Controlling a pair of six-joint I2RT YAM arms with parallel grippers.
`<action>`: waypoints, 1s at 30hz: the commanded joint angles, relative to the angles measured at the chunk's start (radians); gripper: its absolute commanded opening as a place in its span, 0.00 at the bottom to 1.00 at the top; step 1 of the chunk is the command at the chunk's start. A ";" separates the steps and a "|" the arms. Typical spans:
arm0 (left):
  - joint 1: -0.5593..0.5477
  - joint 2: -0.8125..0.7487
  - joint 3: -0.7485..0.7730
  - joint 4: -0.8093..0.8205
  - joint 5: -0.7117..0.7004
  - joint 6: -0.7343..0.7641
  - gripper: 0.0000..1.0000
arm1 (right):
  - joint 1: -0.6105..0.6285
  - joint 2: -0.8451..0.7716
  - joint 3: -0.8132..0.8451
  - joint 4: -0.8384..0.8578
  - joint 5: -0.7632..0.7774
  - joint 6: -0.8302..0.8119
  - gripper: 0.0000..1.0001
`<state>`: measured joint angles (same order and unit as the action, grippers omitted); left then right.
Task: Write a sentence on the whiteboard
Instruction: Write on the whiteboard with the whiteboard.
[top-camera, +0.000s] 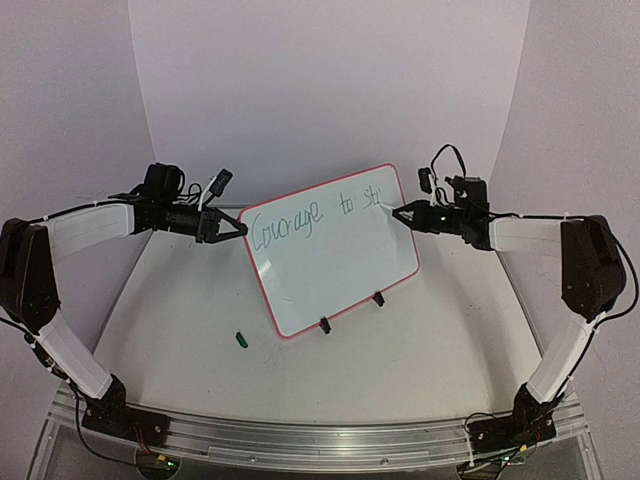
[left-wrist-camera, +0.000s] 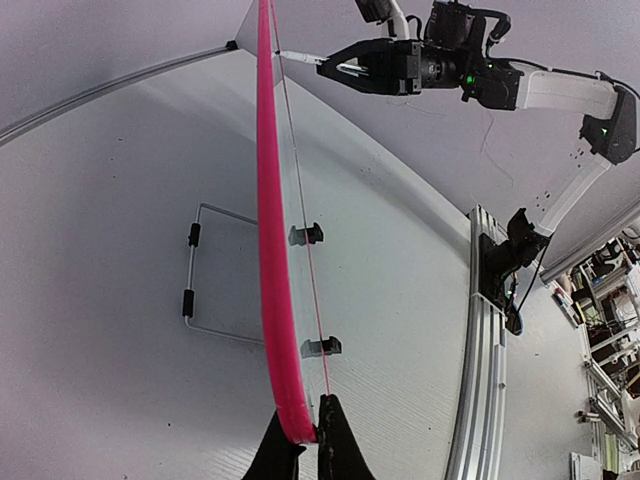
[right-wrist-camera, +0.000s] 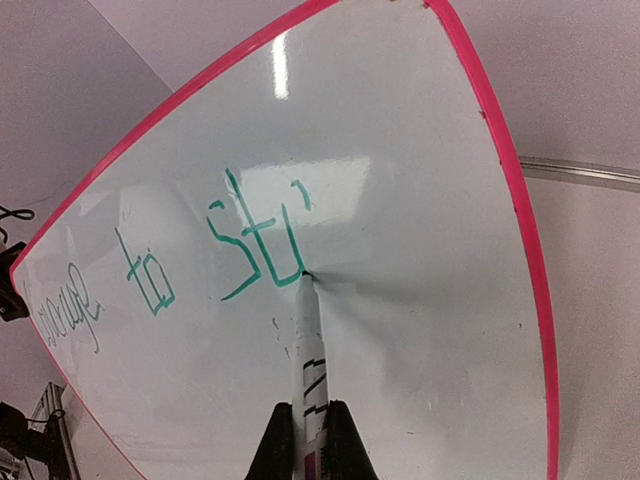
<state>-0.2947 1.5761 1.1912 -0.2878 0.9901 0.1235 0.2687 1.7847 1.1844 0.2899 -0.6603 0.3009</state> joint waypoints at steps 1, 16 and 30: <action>-0.029 0.010 0.010 -0.043 -0.061 0.094 0.00 | -0.002 -0.026 -0.006 0.013 0.064 -0.012 0.00; -0.031 0.008 0.010 -0.044 -0.060 0.094 0.00 | -0.002 0.002 0.091 0.014 0.059 -0.002 0.00; -0.031 0.013 0.011 -0.043 -0.059 0.094 0.00 | -0.002 0.005 0.053 0.014 0.064 -0.004 0.00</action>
<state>-0.2958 1.5761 1.1912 -0.2890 0.9905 0.1268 0.2689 1.7847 1.2472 0.2835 -0.6076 0.3007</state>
